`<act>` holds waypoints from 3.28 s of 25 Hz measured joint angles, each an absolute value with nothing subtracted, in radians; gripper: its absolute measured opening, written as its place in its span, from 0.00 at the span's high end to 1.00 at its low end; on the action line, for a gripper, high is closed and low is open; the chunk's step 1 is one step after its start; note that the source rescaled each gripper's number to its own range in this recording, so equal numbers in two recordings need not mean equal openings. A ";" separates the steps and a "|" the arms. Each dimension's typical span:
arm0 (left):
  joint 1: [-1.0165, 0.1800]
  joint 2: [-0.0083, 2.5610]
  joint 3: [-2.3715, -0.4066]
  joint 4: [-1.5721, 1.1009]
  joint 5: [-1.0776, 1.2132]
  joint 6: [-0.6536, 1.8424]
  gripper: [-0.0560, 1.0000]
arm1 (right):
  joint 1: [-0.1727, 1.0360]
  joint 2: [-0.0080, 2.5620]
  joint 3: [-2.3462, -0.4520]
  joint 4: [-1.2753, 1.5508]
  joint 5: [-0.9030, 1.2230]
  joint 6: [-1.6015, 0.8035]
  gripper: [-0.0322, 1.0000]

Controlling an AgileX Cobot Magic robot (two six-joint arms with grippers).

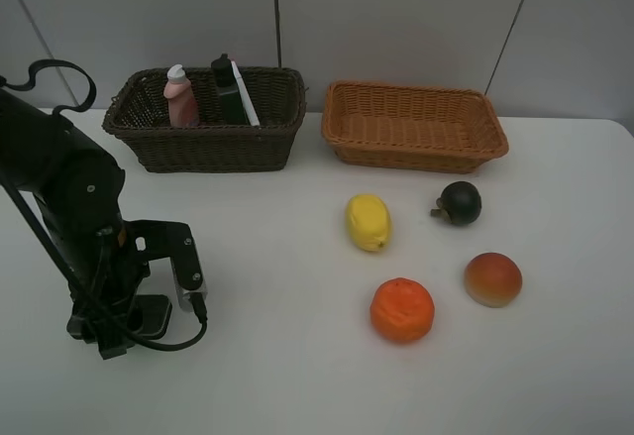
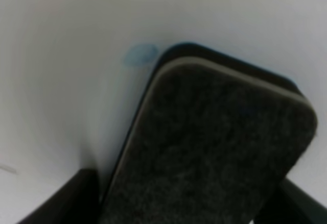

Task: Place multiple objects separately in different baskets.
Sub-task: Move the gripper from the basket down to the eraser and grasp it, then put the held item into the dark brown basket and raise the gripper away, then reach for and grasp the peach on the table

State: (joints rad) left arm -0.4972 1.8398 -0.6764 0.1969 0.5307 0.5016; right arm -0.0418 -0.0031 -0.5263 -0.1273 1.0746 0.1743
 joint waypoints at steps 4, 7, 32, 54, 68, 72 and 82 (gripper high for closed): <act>-0.497 1.841 -0.676 0.199 0.539 0.490 0.30 | -0.042 -0.003 -0.526 -0.127 1.075 0.174 0.05; -0.497 1.841 -0.676 0.199 0.539 0.486 0.30 | -0.042 -0.003 -0.526 -0.127 1.075 0.174 0.05; -0.381 1.807 -1.320 0.166 0.270 -0.304 0.30 | -0.042 -0.003 -0.526 -0.127 1.075 0.174 0.05; -0.223 1.939 -1.331 0.174 0.120 -0.247 0.00 | -0.042 -0.003 -0.526 -0.127 1.075 0.174 0.05; -0.195 1.859 -1.743 0.154 0.929 -0.255 0.00 | -0.042 -0.003 -0.526 -0.127 1.075 0.174 0.05; -0.115 1.858 -1.792 0.162 1.091 -0.257 0.00 | -0.042 -0.003 -0.526 -0.127 1.075 0.174 0.05; 0.075 1.803 -1.717 0.163 1.199 -0.219 0.00 | -0.042 -0.003 -0.526 -0.127 1.075 0.174 0.05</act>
